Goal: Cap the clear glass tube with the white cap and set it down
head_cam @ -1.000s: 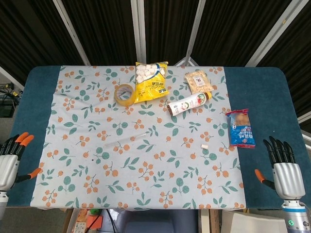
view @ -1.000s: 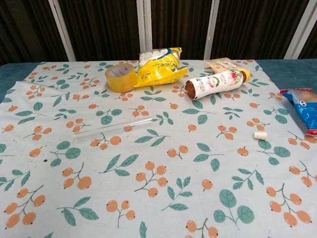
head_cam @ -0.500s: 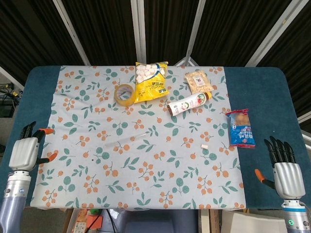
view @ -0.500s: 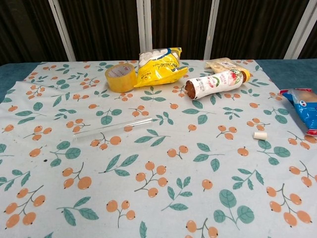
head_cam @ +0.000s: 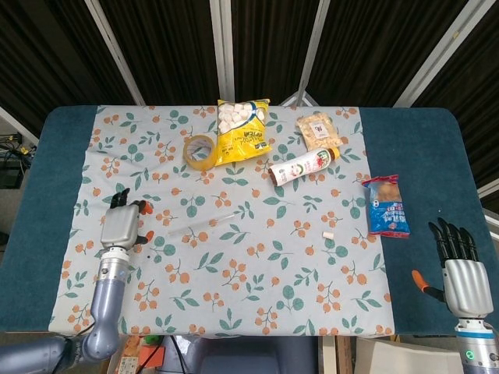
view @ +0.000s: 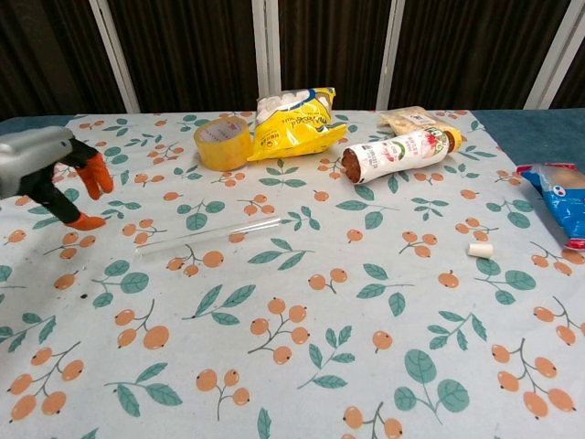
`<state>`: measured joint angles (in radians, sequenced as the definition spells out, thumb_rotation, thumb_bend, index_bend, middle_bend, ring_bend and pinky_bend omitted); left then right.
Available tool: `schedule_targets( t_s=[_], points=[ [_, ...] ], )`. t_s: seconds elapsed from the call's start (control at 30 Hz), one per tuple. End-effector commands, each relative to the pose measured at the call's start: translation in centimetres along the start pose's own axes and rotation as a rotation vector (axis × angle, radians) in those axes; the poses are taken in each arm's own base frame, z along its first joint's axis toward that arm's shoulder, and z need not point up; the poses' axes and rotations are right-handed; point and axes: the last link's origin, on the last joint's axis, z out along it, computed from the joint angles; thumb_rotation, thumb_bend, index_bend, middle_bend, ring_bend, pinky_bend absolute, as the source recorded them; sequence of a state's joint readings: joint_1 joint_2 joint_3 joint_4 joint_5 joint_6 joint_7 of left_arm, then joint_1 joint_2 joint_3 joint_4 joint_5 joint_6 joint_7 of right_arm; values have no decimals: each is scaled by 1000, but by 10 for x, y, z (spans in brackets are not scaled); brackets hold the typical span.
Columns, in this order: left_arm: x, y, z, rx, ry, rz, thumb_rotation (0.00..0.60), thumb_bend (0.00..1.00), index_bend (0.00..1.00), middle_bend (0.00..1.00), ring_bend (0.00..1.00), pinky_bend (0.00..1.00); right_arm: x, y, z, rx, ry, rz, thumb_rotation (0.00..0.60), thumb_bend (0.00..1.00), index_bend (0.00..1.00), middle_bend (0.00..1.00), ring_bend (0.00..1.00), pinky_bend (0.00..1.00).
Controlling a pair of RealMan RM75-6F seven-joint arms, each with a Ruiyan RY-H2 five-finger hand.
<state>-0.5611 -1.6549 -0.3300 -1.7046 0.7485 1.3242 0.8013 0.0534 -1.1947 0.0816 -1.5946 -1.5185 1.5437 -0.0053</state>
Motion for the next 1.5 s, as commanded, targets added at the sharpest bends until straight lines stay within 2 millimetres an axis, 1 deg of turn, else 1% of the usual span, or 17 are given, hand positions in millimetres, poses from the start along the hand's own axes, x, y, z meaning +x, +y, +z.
schedule_targets(
  t_s=[0.03, 0.13, 0.37, 0.47, 0.6, 0.8, 1.0, 1.5],
  points=[
    [-7, 20, 8, 21, -7, 1, 600, 328, 439, 391, 25, 0, 0, 1, 0, -1, 0, 1, 600, 283, 0, 0, 0, 9],
    [-14, 36, 10, 15, -15, 5, 600, 328, 447, 397, 25, 0, 1, 1, 0, -2, -1, 5, 600, 284, 0, 0, 0, 9],
    [-27, 58, 15, 29, -20, 19, 600, 329, 454, 437, 41, 0, 2, 1, 0, 0, 0, 12, 600, 283, 0, 0, 0, 8],
    [-36, 73, 15, 42, -56, -1, 600, 329, 455, 442, 42, 0, 2, 1, -1, -2, 0, 18, 600, 283, 0, 0, 0, 9],
    [-40, 81, 15, 41, -59, 8, 600, 330, 457, 443, 43, 0, 2, 1, 0, -3, -1, 20, 600, 284, 0, 0, 0, 9],
    [-43, 89, 19, 52, -55, 15, 600, 351, 466, 455, 46, 0, 3, 1, 0, -4, 1, 25, 600, 282, 0, 0, 0, 9],
    [-45, 90, 23, 69, -54, 22, 600, 356, 483, 475, 55, 0, 3, 2, 0, -5, 2, 31, 600, 283, 0, 0, 0, 9],
    [-52, 95, 24, 69, -79, 27, 600, 357, 488, 478, 55, 0, 3, 1, 0, -6, 5, 31, 600, 283, 0, 0, 0, 8]
  ],
)
